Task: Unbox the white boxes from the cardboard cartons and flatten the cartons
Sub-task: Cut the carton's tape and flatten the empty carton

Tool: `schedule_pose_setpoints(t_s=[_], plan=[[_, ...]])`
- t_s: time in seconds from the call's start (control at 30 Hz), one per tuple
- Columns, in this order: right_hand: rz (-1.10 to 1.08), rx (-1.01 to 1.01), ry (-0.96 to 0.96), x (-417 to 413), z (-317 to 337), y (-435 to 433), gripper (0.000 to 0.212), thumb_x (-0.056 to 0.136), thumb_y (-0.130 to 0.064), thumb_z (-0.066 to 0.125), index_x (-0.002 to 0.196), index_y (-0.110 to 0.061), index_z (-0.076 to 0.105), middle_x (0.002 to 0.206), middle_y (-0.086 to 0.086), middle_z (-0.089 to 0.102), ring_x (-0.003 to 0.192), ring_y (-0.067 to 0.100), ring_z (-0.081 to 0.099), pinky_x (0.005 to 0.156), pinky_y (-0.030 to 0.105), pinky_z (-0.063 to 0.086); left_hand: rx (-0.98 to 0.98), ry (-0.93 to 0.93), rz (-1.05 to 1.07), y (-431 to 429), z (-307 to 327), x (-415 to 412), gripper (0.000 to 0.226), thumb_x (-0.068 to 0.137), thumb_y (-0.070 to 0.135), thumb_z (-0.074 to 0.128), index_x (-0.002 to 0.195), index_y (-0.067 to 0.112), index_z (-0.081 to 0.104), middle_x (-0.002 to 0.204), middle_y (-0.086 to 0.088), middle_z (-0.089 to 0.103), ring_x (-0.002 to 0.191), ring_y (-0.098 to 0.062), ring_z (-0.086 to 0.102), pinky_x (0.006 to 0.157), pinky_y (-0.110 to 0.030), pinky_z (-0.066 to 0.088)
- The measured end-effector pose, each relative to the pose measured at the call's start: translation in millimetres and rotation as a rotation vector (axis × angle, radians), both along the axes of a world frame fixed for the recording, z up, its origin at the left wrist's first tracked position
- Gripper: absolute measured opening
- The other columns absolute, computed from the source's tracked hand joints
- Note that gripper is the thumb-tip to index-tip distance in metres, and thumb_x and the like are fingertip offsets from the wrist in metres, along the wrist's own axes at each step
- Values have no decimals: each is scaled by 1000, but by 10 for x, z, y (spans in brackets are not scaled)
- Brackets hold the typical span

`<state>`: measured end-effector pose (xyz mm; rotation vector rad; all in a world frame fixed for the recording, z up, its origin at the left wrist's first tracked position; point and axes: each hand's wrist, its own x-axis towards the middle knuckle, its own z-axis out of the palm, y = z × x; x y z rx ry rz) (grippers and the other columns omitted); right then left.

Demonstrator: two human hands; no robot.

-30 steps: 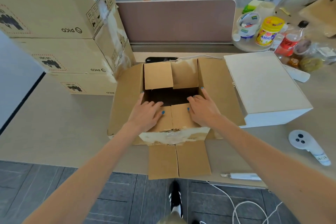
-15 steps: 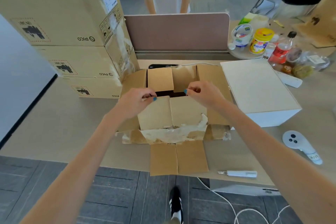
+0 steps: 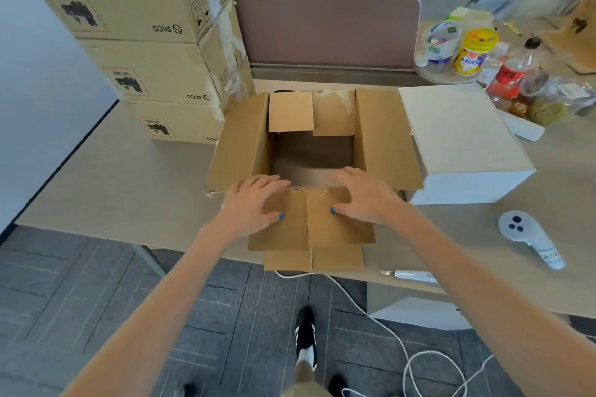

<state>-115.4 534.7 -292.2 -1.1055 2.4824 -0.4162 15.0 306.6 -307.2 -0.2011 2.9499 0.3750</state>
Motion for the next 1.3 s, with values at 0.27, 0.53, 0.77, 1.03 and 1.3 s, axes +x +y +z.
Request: schedule_pose_setpoints(t_s=[0.27, 0.53, 0.77, 1.03, 1.3], plan=[[10, -21, 422, 118, -463, -35, 41, 93, -30, 58, 130, -20, 45, 125, -1, 57, 115, 20, 53, 98, 34, 37, -211, 282, 95, 109, -612, -6, 67, 82, 30, 76, 143, 28, 48, 142, 1, 54, 133, -23, 47, 117, -57, 8], [20, -215, 373, 93, -445, 25, 34, 92, -26, 58, 124, -16, 54, 119, 0, 62, 106, 19, 59, 96, 33, 43, -158, 339, 72, 91, -454, 15, 48, 99, 33, 55, 145, 28, 45, 149, 0, 48, 139, -24, 41, 118, -58, 14], [-19, -243, 386, -263, -228, -206, 30, 97, -18, 50, 127, -14, 53, 124, 1, 58, 109, 16, 57, 97, 33, 45, -147, 318, 95, -85, -261, -432, 44, 104, 36, 44, 147, 29, 42, 155, 1, 40, 145, -21, 32, 120, -52, 12], [-122, -41, 478, -1005, -240, -752, 61, 86, -12, 66, 140, -11, 37, 145, 9, 39, 135, 24, 37, 111, 36, 33, -174, 331, 58, -417, -286, -1377, 53, 99, 34, 55, 149, 28, 39, 160, -3, 30, 149, -24, 22, 121, -49, 15], [-211, 272, 496, -1754, -512, -1271, 114, 79, -21, 74, 151, -8, -13, 159, 18, -14, 146, 34, -14, 121, 45, 1, -248, 134, 3, -659, -394, -2277, 108, 77, 16, 78, 157, 24, 5, 164, -10, -5, 151, -35, -8, 123, -51, 2]])
